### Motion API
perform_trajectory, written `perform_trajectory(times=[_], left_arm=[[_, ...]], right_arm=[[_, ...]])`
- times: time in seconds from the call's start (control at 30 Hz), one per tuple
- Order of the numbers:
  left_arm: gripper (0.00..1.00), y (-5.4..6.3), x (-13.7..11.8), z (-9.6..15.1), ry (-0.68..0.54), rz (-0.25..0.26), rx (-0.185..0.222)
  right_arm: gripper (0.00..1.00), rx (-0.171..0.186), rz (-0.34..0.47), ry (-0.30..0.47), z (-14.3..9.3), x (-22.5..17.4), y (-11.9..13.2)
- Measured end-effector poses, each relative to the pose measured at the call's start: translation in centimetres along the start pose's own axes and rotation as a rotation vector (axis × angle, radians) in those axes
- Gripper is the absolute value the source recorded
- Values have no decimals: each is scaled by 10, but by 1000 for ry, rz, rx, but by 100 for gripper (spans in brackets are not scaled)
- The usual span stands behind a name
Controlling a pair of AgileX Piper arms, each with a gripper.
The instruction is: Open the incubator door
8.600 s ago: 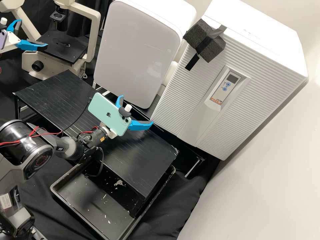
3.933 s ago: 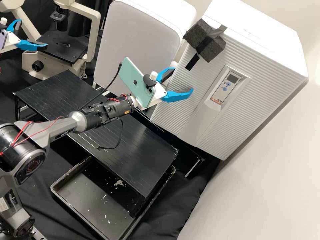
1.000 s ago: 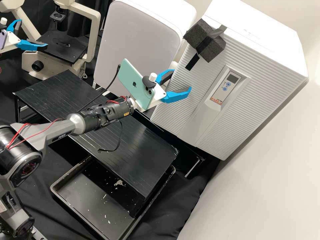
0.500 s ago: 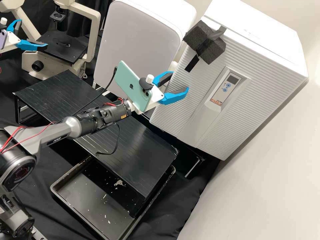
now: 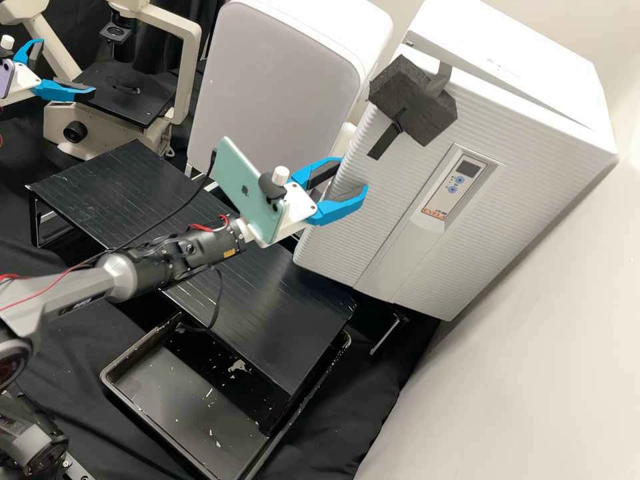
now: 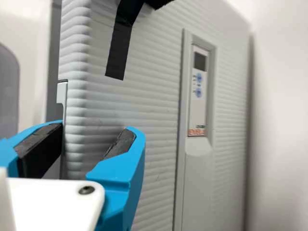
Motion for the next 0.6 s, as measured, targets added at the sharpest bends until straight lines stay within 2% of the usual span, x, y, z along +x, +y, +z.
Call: perform_trajectory(times=[0.1, 0.2, 0.33, 0.4, 0.5, 0.6], left_arm=[[100, 0, 0, 0, 0, 0, 0], [100, 0, 0, 0, 0, 0, 0], [100, 0, 0, 0, 0, 0, 0], [100, 0, 0, 0, 0, 0, 0], [100, 0, 0, 0, 0, 0, 0], [100, 0, 0, 0, 0, 0, 0]], right_arm=[[0, 47, 58, -7, -1, -18, 7], [0, 59, 135, -34, -1, -36, 13], [0, 48, 240, -33, -5, -63, 20], [0, 33, 240, -12, -8, -76, 19], [0, 8, 195, 35, -14, -94, 17], [0, 13, 159, 71, -16, -107, 16]])
